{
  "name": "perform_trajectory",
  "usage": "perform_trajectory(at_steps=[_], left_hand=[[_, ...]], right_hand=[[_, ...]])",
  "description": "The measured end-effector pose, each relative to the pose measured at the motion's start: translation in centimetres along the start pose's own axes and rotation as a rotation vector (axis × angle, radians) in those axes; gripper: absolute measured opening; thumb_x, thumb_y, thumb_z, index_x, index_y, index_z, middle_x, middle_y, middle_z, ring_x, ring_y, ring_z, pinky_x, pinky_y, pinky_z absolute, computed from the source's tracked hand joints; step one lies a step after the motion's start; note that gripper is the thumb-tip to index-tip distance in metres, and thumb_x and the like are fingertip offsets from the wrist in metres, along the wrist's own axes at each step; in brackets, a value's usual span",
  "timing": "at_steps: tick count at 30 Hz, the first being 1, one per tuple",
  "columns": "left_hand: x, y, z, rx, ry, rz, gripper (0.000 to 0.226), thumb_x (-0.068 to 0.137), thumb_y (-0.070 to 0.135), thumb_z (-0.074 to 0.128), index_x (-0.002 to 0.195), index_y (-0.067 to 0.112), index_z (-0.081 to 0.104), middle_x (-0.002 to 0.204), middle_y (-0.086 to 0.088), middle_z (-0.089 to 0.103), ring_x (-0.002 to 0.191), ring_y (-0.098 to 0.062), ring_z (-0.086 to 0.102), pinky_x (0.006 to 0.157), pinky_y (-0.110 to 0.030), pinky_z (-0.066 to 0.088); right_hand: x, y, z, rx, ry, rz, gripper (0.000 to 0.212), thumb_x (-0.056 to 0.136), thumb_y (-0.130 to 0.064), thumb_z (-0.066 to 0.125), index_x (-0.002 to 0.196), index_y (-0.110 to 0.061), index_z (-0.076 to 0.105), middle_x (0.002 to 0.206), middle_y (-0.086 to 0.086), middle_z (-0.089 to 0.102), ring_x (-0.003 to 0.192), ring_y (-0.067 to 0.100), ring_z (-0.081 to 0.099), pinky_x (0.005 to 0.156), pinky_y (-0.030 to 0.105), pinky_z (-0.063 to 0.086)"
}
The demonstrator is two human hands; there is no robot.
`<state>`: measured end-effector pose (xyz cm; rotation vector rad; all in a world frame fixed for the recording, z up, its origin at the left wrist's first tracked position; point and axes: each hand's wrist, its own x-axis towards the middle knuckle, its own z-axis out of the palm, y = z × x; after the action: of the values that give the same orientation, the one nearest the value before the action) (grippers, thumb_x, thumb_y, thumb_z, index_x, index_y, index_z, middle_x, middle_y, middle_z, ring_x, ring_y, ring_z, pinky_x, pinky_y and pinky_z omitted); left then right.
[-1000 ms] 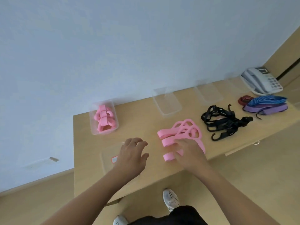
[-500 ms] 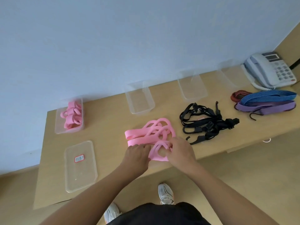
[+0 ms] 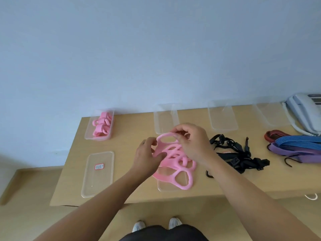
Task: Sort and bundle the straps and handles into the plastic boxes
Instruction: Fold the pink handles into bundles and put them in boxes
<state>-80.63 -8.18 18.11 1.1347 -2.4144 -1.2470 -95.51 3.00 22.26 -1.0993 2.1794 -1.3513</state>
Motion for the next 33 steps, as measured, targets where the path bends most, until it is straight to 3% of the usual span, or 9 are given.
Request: perform_trajectory(at_steps=[3, 5, 9, 15, 20, 28, 33], left_hand=[[0.5, 1.6, -2.1, -0.186, 0.003, 0.034, 0.003, 0.094, 0.019, 0.072, 0.096, 0.022, 0.071, 0.098, 0.007, 0.072, 0.079, -0.009, 0.064, 0.069, -0.018, 0.046], [0.8, 2.5, -3.5, -0.312, -0.037, 0.04, 0.01, 0.097, 0.016, 0.068, 0.088, 0.017, 0.073, 0.09, -0.004, 0.075, 0.077, -0.015, 0.063, 0.071, -0.029, 0.048], [0.8, 4.8, -6.5, -0.621, -0.16, 0.09, 0.013, 0.103, 0.014, 0.062, 0.104, 0.014, 0.074, 0.092, -0.01, 0.079, 0.082, -0.019, 0.072, 0.071, -0.032, 0.057], [0.6, 7.9, -9.8, -0.854, -0.236, 0.186, 0.024, 0.092, 0.017, 0.067, 0.113, 0.02, 0.078, 0.104, -0.014, 0.078, 0.095, -0.03, 0.076, 0.08, -0.034, 0.061], [0.7, 8.2, -11.2, -0.903, -0.263, 0.277, 0.025, 0.093, 0.02, 0.065, 0.114, 0.013, 0.076, 0.104, -0.015, 0.075, 0.099, -0.028, 0.073, 0.081, -0.034, 0.059], [0.9, 7.6, -11.8, -0.968, -0.184, 0.255, 0.026, 0.091, 0.029, 0.072, 0.11, 0.012, 0.077, 0.105, -0.013, 0.078, 0.102, -0.031, 0.075, 0.086, -0.037, 0.058], [1.2, 7.1, -12.2, -0.944, -0.169, 0.251, 0.03, 0.091, 0.028, 0.07, 0.115, 0.011, 0.076, 0.117, -0.013, 0.078, 0.104, -0.031, 0.074, 0.089, -0.038, 0.058]], right_hand=[[1.1, -2.8, -0.9, 0.033, 0.066, -0.06, 0.016, 0.09, -0.01, 0.072, 0.096, -0.023, 0.077, 0.091, -0.018, 0.073, 0.083, -0.003, 0.065, 0.072, 0.006, 0.046], [1.7, -4.5, -1.6, 0.058, 0.114, -0.086, 0.015, 0.089, -0.01, 0.074, 0.096, -0.022, 0.079, 0.089, -0.02, 0.074, 0.082, -0.004, 0.067, 0.075, 0.009, 0.048], [2.3, -7.9, -2.9, 0.034, 0.207, -0.235, 0.013, 0.086, -0.01, 0.077, 0.09, -0.023, 0.079, 0.087, -0.017, 0.074, 0.08, 0.004, 0.068, 0.073, 0.014, 0.051], [2.0, -11.1, -2.4, -0.171, 0.31, -0.526, 0.01, 0.082, -0.008, 0.082, 0.084, -0.017, 0.079, 0.084, -0.008, 0.072, 0.082, 0.013, 0.065, 0.076, 0.029, 0.052], [1.7, -11.7, -1.3, -0.249, 0.38, -0.609, 0.015, 0.079, -0.004, 0.084, 0.087, -0.016, 0.081, 0.087, -0.008, 0.072, 0.088, 0.017, 0.064, 0.077, 0.031, 0.052], [2.0, -12.8, -0.4, -0.283, 0.387, -0.643, 0.02, 0.078, 0.0, 0.083, 0.091, -0.016, 0.082, 0.088, -0.005, 0.072, 0.089, 0.021, 0.063, 0.078, 0.03, 0.051], [2.5, -13.3, -0.3, -0.342, 0.389, -0.635, 0.02, 0.076, -0.002, 0.084, 0.093, -0.011, 0.079, 0.093, -0.002, 0.072, 0.092, 0.024, 0.062, 0.081, 0.032, 0.051]])
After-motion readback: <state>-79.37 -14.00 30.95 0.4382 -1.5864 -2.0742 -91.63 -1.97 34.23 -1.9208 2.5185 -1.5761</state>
